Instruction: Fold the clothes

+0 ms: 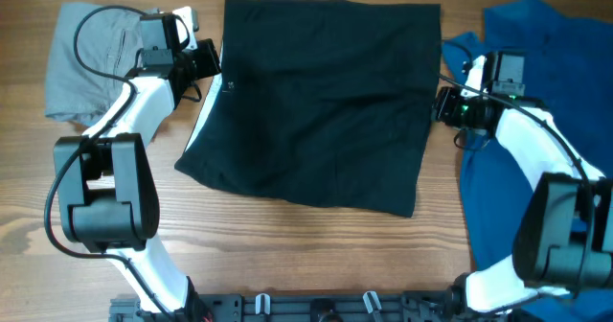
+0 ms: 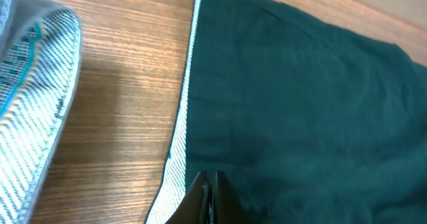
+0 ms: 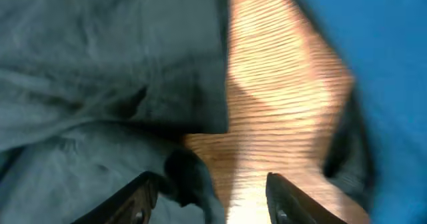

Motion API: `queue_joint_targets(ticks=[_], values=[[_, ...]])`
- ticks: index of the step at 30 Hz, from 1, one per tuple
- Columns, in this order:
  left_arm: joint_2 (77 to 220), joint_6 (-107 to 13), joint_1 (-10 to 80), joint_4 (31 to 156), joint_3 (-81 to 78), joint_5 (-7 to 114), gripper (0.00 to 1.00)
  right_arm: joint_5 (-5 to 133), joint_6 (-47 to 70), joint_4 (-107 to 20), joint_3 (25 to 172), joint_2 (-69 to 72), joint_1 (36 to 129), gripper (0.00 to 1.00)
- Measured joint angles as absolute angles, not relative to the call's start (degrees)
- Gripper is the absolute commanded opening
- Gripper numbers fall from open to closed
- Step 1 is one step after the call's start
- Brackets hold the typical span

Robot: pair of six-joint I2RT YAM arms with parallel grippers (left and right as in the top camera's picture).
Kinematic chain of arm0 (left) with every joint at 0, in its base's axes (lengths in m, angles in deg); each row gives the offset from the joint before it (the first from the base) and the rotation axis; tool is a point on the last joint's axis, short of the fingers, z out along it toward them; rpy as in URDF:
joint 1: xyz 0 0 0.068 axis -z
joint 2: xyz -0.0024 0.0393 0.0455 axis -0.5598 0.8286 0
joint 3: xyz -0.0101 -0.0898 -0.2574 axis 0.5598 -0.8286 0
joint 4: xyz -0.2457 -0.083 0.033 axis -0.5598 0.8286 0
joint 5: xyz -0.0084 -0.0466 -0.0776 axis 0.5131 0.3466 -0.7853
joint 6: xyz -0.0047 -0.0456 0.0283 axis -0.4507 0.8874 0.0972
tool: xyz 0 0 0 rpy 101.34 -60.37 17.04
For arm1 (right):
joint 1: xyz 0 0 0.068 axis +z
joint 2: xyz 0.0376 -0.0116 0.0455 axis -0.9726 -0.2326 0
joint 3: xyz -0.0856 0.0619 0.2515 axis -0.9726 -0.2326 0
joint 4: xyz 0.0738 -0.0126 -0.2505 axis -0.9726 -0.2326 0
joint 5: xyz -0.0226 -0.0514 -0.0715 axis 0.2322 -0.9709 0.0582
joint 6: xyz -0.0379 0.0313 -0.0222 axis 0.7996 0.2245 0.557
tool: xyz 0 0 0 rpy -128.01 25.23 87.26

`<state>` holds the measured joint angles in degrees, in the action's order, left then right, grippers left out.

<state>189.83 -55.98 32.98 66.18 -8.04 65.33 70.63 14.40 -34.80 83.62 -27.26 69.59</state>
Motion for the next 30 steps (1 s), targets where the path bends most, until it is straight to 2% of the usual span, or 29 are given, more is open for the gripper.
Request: queue_joint_targets(ticks=[1,2,3,4,8,10,12,14,15,16,17,18,19,21,22,24,25,27,28,29,30], values=[[189.83,-55.50,32.96,65.76,-8.04,65.77,0.04,72.53,16.02,-34.36,83.62,-28.18,69.59,0.28],[189.83,-54.71,32.89,65.65,-8.04,66.25,0.18,74.33,17.50,-33.88,83.62,-28.73,69.59,0.21],[189.83,-54.43,32.89,65.90,-8.04,66.29,0.29,75.13,18.03,-33.88,83.62,-28.90,69.63,0.08],[189.83,-54.19,32.89,66.53,-8.02,66.25,0.40,74.11,16.96,-35.06,83.67,-28.95,69.66,0.04],[189.88,-55.85,33.37,71.51,-7.98,65.79,0.67,66.04,10.60,-42.12,83.69,-28.99,69.63,0.04],[190.23,-57.42,34.05,72.36,-7.98,65.22,0.76,64.34,7.82,-44.13,83.69,-29.01,69.63,0.04],[192.08,-59.06,35.52,72.12,-7.98,64.67,0.76,63.07,6.68,-45.68,83.69,-29.03,69.63,0.04],[194.16,-60.09,36.54,71.69,-7.98,64.52,0.73,63.07,6.53,-46.84,83.69,-29.06,69.63,0.17],[194.99,-60.44,36.78,71.47,-7.98,64.52,0.65,63.07,6.68,-47.10,83.69,-29.06,69.63,0.22],[196.06,-60.92,36.85,70.88,-7.98,64.52,0.37,63.20,7.62,-47.08,83.69,-29.06,69.63,0.29],[196.41,-61.20,36.78,70.70,-7.65,64.52,0.23,63.79,8.61,-46.82,83.69,-29.06,69.63,0.31],[196.65,-61.36,36.76,70.59,-7.54,64.61,0.04,65.12,10.53,-45.59,83.67,-29.06,69.63,0.38],[197.00,-61.62,36.78,70.64,-7.54,64.59,0.04,66.41,11.62,-44.37,83.69,-29.06,69.63,0.41],[197.15,-61.64,36.72,70.86,-7.54,64.54,0.04,69.34,13.20,-40.81,83.69,-29.06,69.63,0.56],[196.78,-61.64,36.72,71.05,-7.54,64.54,0.04,70.41,13.90,-39.41,83.67,-29.06,69.63,0.75],[194.25,-61.64,36.72,71.14,-7.54,64.57,0.04,73.41,15.49,-35.76,83.69,-29.06,69.63,0.79],[191.84,-61.66,36.61,71.14,-7.54,64.54,0.04,74.52,16.19,-35.04,83.69,-29.06,69.63,0.76],[187.76,-61.64,36.39,71.05,-7.30,64.52,0.04,76.38,16.72,-34.07,83.69,-29.06,69.63,0.50],[186.84,-61.64,36.19,71.05,-7.10,64.52,0.04,77.34,17.39,-32.65,83.69,-29.10,69.63,0.22],[186.66,-61.64,36.11,71.05,-7.02,64.54,0.04,77.54,17.39,-32.24,83.69,-29.27,69.66,0.11],[186.66,-61.60,36.11,71.12,-7.02,64.83,0.04,77.50,17.63,-32.19,83.69,-29.69,69.74,0.04]])
